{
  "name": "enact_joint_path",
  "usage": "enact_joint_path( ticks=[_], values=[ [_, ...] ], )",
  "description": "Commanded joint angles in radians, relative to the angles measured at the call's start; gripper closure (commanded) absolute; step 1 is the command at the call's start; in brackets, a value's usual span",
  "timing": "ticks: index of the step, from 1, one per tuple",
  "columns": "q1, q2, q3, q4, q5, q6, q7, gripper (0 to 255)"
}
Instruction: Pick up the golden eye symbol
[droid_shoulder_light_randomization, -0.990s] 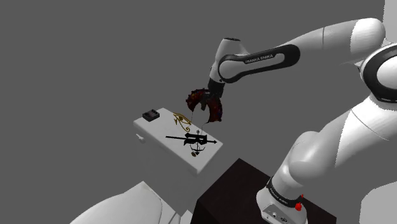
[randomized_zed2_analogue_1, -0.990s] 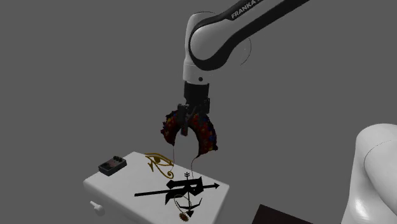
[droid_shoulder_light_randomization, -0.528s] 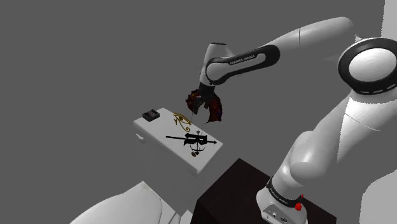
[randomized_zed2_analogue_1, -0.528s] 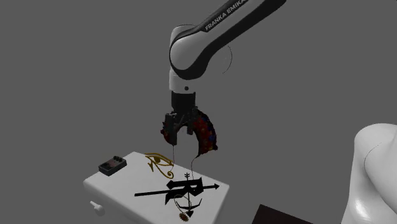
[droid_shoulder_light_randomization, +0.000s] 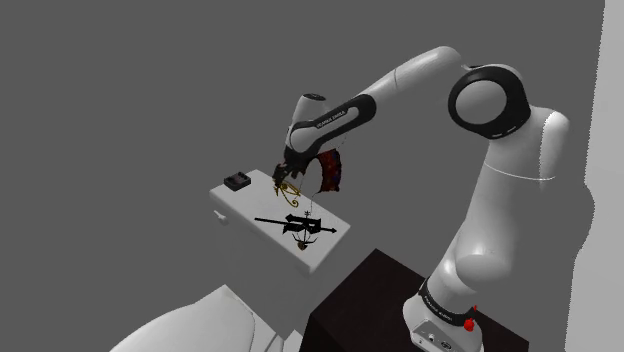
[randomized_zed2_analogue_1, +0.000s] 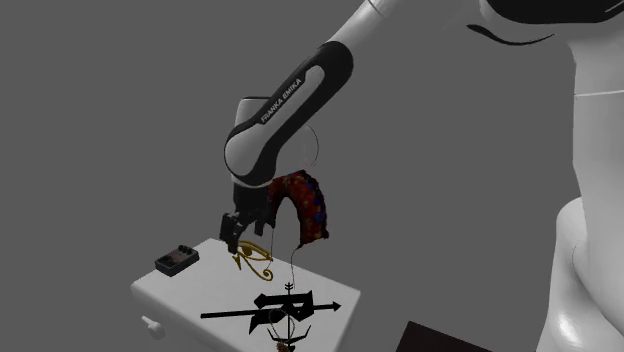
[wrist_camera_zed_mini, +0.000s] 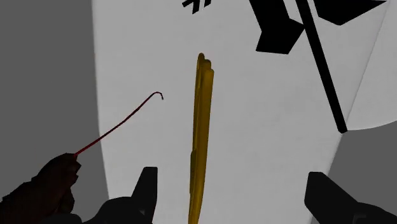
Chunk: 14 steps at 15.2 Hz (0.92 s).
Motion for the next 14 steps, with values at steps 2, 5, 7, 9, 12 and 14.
enact_joint_path(
  ticks=[2, 5, 7, 9, 12, 14],
  values=[
    [-0.016, 0.050, -0.011, -0.001, 0.003, 0.045, -0.009, 0],
    [-0.020, 0.079, -0.006, -0.007, 0.008, 0.080, -0.014, 0],
    [-0.022, 0.084, -0.004, -0.008, 0.008, 0.087, -0.014, 0],
    [-0.023, 0.076, -0.004, -0.019, 0.009, 0.089, -0.016, 255],
    [-0.022, 0.060, -0.005, -0.036, 0.007, 0.091, -0.014, 255],
    [-0.020, 0.059, -0.005, -0.036, 0.006, 0.091, -0.012, 255]
  ],
)
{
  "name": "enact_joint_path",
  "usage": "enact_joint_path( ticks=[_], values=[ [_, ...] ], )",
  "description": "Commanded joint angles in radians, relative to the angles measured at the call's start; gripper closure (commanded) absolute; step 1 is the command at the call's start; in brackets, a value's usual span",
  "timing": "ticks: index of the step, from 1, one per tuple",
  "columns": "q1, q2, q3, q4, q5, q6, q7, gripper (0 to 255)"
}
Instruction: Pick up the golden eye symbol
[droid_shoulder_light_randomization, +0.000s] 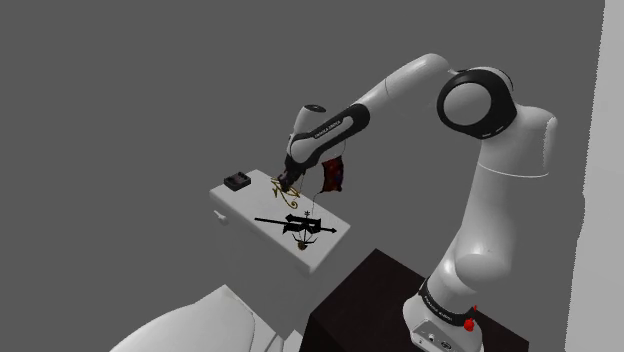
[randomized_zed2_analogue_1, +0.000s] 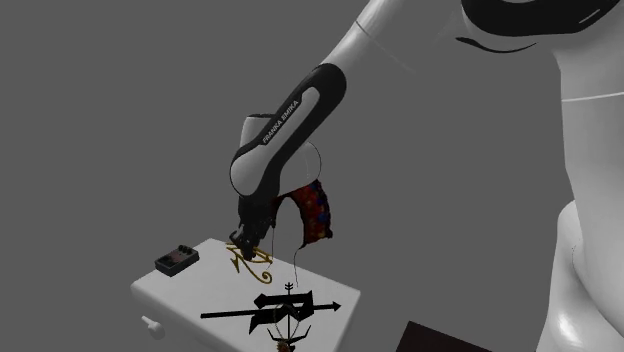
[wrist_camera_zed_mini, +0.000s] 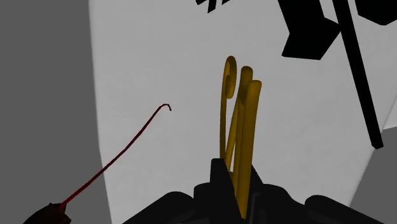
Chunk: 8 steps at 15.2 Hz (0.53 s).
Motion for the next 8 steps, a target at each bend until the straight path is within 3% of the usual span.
enact_joint_path(
  ticks=[1, 8],
  values=[
    [-0.008, 0.005, -0.008, -0.008, 0.001, -0.006, -0.002, 255],
    [-0.005, -0.017, -0.009, 0.031, -0.008, -0.067, 0.010, 255]
  ],
)
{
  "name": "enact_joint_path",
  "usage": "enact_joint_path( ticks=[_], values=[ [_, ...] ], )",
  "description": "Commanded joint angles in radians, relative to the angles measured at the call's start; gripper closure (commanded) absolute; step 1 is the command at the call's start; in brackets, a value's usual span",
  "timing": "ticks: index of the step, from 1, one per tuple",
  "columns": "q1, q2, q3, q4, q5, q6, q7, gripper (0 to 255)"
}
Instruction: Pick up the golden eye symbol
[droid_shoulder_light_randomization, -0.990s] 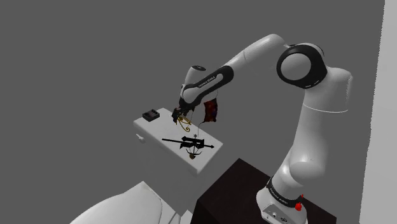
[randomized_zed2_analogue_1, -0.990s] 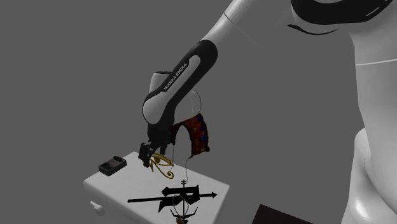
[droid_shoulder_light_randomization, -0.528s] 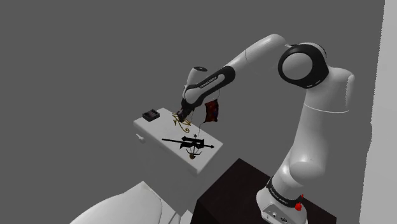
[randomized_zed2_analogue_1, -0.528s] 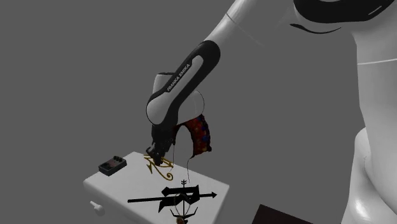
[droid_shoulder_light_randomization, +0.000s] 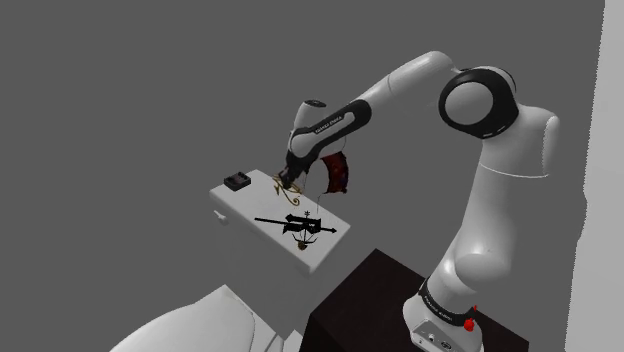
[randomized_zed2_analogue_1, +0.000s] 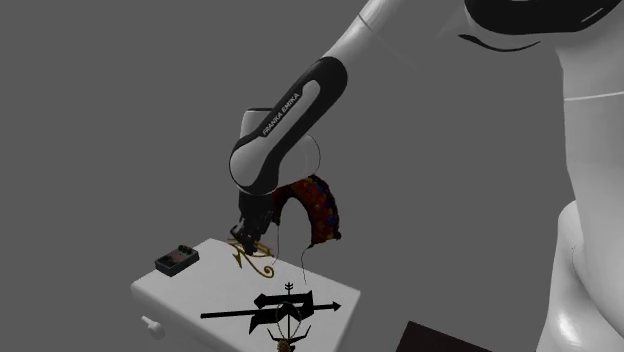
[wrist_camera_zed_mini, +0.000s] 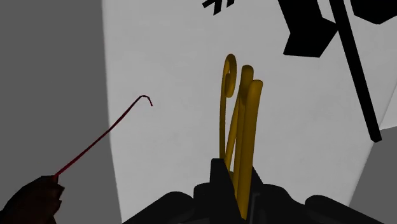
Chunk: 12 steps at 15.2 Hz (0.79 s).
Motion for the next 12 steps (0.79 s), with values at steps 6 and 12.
enact_joint_path(
  ticks=[6, 12],
  values=[
    [0.001, -0.060, -0.005, 0.025, -0.012, -0.085, 0.010, 255],
    [0.002, -0.092, -0.006, 0.043, -0.017, -0.136, 0.016, 255]
  ],
)
